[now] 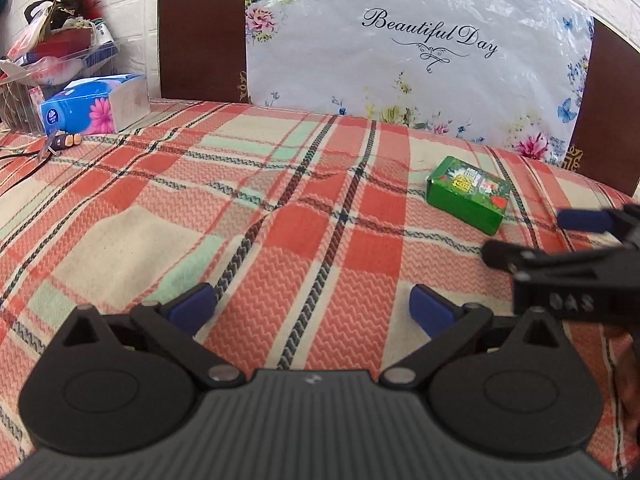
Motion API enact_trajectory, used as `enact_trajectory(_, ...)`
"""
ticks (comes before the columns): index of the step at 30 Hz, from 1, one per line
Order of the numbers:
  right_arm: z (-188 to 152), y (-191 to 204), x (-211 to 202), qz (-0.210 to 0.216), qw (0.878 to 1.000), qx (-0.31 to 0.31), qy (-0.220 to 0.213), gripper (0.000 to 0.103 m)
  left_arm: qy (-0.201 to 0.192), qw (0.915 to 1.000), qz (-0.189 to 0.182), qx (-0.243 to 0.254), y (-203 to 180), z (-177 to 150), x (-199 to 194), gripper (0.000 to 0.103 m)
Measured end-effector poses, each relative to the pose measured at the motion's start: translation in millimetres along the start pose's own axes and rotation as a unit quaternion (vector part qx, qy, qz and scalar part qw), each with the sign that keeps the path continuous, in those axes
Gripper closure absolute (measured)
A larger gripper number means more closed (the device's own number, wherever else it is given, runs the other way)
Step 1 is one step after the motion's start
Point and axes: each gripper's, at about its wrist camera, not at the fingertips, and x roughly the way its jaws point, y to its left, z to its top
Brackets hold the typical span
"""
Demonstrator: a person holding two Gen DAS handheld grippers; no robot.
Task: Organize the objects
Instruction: 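Move the right gripper to the green printed snack box, then grasp the green snack box with the left gripper while the right gripper holds it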
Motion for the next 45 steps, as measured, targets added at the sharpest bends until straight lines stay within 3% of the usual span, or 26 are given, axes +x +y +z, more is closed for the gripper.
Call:
enact_trajectory(6,23.3,10.2,35.9,0.035,0.998,-0.045,-0.002,0.012,-0.001,1.0000,0.002,0.000,-6.2,-0.1,-2.4,0.000)
enact_trajectory(8,27.7,2.7,42.4,0.063,0.998,-0.017,0.008,0.021,0.000,1.0000,0.004,0.001,-7.1,-0.3,-2.5,0.000)
enact_trajectory(10,24.9,-0.9,38.2,0.072,0.997,0.001,0.006,0.040,0.000,1.0000,0.005,0.002,-7.8,-0.5,-2.4,0.000)
enact_trajectory(12,19.5,-1.0,30.0,0.068,0.998,0.012,0.006,0.044,0.000,1.0000,0.006,0.003,-8.2,-0.7,-2.4,0.000)
enact_trajectory(23,-49.6,-12.2,-67.7,0.019,0.997,0.080,0.013,0.044,0.000,0.9999,0.009,0.009,-8.9,-0.8,-3.0,0.000)
enact_trajectory(35,-136.4,-18.2,-189.0,-0.070,0.987,0.140,0.027,0.044,0.003,0.9995,0.018,0.027,-13.3,-2.6,-6.5,0.000)
enact_trajectory(43,-154.1,-19.2,-213.4,-0.099,0.982,0.162,0.021,0.039,0.018,0.9988,0.035,0.029,-20.1,-8.5,-20.2,0.000)
enact_trajectory(45,-154.6,-17.6,-214.8,-0.102,0.981,0.163,0.021,0.039,0.028,0.9992,0.016,0.024,-24.9,-15.6,-32.0,0.000)
